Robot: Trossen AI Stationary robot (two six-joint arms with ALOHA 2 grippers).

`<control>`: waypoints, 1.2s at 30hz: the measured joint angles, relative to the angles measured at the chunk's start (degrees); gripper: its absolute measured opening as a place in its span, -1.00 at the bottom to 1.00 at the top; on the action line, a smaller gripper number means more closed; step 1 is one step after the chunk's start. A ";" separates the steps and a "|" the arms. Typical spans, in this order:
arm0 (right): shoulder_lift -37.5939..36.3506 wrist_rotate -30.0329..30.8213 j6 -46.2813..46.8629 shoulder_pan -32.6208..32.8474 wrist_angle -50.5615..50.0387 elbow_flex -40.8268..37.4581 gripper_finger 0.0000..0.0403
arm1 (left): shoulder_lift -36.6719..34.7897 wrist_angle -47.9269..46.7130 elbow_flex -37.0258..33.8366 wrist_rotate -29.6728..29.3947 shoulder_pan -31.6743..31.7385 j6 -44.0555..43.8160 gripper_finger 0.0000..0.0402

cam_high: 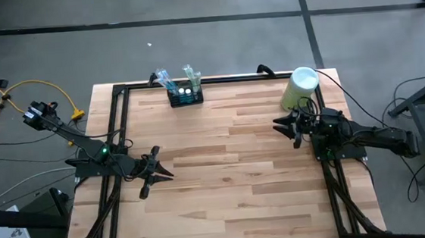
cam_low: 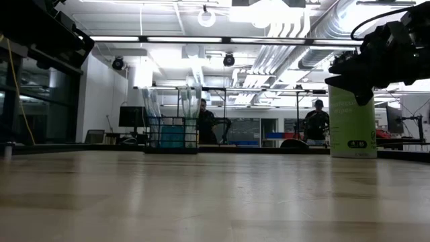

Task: Pick & Place toothbrushing station
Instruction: Return to Home Position

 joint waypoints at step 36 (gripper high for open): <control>0.26 2.26 -6.68 0.04 -0.55 0.00 -0.27 | 0.00 1.17 0.02 0.17 0.00 -0.01 -0.74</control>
